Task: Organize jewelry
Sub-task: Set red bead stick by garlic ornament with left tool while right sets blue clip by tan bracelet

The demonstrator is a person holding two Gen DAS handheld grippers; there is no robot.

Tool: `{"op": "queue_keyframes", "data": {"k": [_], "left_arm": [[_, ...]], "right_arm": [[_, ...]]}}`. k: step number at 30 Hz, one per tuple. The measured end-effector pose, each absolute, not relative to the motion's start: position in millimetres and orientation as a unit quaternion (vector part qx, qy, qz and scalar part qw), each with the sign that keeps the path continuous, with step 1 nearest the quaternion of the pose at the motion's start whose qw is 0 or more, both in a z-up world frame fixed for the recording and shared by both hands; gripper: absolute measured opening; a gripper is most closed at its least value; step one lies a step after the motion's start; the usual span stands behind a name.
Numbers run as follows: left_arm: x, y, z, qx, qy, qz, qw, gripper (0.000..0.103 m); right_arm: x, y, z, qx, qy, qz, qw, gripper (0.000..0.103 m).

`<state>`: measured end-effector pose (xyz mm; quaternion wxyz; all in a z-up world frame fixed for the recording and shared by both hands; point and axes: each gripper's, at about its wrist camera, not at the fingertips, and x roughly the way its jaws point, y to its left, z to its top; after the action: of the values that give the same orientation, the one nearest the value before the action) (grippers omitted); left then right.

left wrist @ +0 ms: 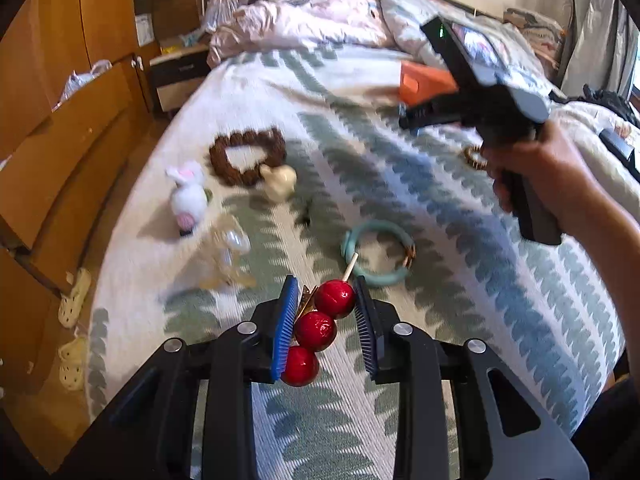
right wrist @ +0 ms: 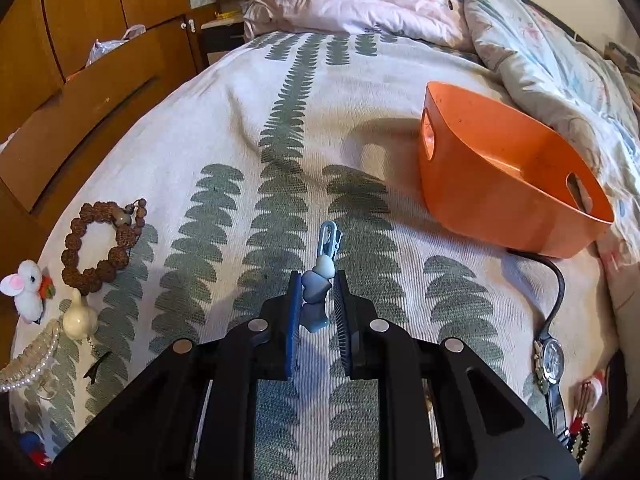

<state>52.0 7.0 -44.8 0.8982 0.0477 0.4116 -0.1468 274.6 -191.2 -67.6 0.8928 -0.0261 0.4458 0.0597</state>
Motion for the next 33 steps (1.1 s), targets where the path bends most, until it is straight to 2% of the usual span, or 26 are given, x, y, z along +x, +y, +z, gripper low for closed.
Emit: {"op": "queue_keyframes", "data": {"k": [5, 12, 21, 33], "left_arm": [[71.2, 8.0, -19.9, 0.037, 0.387, -0.148, 0.909, 0.029], [131.7, -4.2, -3.4, 0.024, 0.394, -0.143, 0.908, 0.029], [216.8, -50.7, -30.9, 0.022, 0.454, -0.123, 0.882, 0.029], [249.3, -76.4, -73.7, 0.023, 0.499, -0.104, 0.860, 0.030]], "right_arm": [[274.5, -190.7, -62.3, -0.020, 0.440, 0.066, 0.895, 0.018], [275.5, -197.1, -64.7, -0.012, 0.444, 0.068, 0.893, 0.018], [276.5, -209.0, -68.4, -0.003, 0.452, 0.061, 0.890, 0.018], [279.1, -213.9, -86.0, 0.002, 0.479, 0.064, 0.875, 0.019]]}}
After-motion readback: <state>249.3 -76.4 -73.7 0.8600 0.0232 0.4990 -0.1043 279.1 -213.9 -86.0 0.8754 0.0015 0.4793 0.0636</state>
